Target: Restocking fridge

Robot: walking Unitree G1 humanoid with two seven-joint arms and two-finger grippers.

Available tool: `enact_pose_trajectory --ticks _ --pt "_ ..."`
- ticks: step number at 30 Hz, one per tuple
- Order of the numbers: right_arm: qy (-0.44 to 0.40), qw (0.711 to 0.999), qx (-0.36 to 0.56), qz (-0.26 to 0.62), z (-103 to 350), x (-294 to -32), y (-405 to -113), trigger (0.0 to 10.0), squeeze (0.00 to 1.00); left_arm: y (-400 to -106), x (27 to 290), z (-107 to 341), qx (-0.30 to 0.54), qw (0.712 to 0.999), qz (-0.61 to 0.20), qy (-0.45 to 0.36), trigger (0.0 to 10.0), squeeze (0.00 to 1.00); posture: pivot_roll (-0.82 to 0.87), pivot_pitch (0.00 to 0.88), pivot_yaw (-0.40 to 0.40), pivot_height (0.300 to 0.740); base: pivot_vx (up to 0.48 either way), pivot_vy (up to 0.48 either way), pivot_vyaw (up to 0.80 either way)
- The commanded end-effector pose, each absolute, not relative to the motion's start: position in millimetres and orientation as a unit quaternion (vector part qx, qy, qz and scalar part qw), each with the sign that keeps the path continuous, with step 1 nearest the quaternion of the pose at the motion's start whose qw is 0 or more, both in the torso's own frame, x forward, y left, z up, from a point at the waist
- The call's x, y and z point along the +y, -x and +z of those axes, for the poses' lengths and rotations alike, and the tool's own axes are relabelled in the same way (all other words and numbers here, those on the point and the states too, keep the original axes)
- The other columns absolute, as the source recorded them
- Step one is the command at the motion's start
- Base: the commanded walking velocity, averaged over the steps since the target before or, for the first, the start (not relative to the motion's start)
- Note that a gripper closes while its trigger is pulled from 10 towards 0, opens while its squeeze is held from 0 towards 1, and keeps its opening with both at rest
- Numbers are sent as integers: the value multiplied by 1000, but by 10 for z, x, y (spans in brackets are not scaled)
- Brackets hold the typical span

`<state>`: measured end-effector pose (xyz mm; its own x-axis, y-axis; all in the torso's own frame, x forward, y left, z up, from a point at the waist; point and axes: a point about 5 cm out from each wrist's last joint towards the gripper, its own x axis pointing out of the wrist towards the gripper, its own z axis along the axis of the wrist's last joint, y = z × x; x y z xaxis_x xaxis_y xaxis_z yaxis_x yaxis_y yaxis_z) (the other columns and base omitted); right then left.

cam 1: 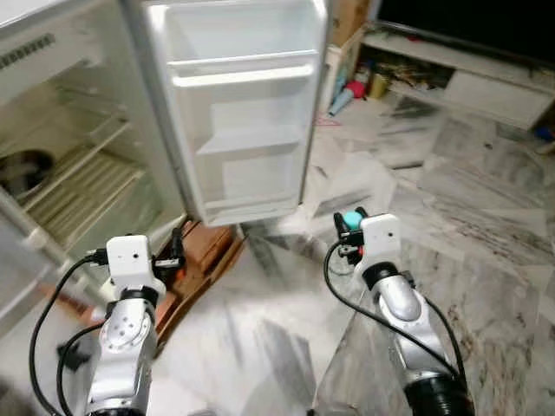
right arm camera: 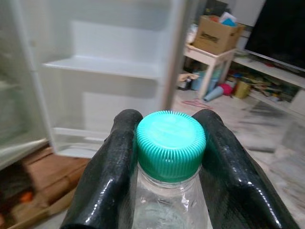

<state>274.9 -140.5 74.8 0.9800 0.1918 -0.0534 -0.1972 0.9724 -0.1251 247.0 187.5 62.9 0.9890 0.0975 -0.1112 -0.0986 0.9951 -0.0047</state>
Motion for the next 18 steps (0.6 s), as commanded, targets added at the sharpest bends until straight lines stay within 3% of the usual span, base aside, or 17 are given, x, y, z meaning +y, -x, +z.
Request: enact_pose_trajectory --ticks 1,6,18 --pt "69 994 7 89 832 -1492 -2780 10000 0 -2488 1790 637 56 998 38 9 10000 0 -4 0 -30 740 450 0 0" --pt "68 993 7 94 837 -1496 -2795 10000 0 -2497 1771 614 61 997 38 10 10000 0 -8 0 -35 740 450 0 0" --pt "70 991 14 111 808 -1448 -2788 10000 0 -2523 1753 588 66 997 37 14 10000 0 -10 0 -38 740 352 326 0"
